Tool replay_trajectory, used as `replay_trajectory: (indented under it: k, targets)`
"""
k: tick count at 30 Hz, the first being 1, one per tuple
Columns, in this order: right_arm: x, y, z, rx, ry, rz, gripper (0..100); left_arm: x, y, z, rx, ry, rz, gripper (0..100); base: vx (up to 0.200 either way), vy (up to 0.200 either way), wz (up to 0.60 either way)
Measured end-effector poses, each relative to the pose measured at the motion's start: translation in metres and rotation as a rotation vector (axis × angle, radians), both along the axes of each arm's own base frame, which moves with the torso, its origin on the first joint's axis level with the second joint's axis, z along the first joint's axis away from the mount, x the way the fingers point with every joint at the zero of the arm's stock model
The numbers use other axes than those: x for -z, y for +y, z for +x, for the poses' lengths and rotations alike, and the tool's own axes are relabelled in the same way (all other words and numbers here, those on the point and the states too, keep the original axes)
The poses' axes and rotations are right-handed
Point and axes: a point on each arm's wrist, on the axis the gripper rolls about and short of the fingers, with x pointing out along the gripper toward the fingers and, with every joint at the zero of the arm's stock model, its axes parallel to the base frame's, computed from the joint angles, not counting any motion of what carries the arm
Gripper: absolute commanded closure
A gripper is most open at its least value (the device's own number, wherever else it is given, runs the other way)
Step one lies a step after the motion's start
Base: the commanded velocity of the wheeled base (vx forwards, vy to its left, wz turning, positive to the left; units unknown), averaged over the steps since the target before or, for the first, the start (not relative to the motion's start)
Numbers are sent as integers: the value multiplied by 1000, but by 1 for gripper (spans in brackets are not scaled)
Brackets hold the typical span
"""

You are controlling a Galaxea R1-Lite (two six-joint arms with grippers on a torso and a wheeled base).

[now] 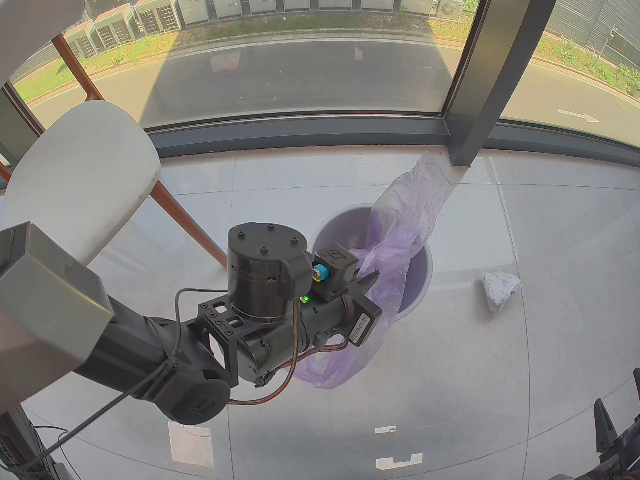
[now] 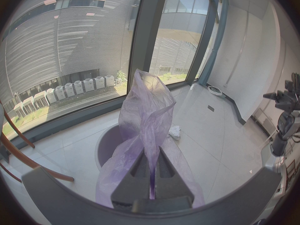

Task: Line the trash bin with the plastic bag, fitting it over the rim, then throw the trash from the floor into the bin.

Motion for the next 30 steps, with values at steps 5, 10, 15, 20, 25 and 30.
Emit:
replay_trajectory:
  k: [5,10,15,20,25,30]
  targets:
    - [0,0,0,-14,-2,-13,0,1,1,-1,-8,22,-38,100,0,0,0]
    - [0,1,0,-25,-4,-15,0,3,6,-1,-19,10,-58,100,40,0,0]
    - [0,1,0,-26,-4,-16,0,4,10,-1,-25,1,-67,100,200,0,0]
    - [0,1,0,-27,-3,-16,0,7,24,-1,-52,9,-57,100,200,0,0]
    - [0,1,0,-26,-3,-16,0,6,31,-4,-62,11,-54,100,40,0,0]
    - [-14,1,-2,-27,-83,-10,0,3,32,-6,-53,7,-56,100,0,0,0]
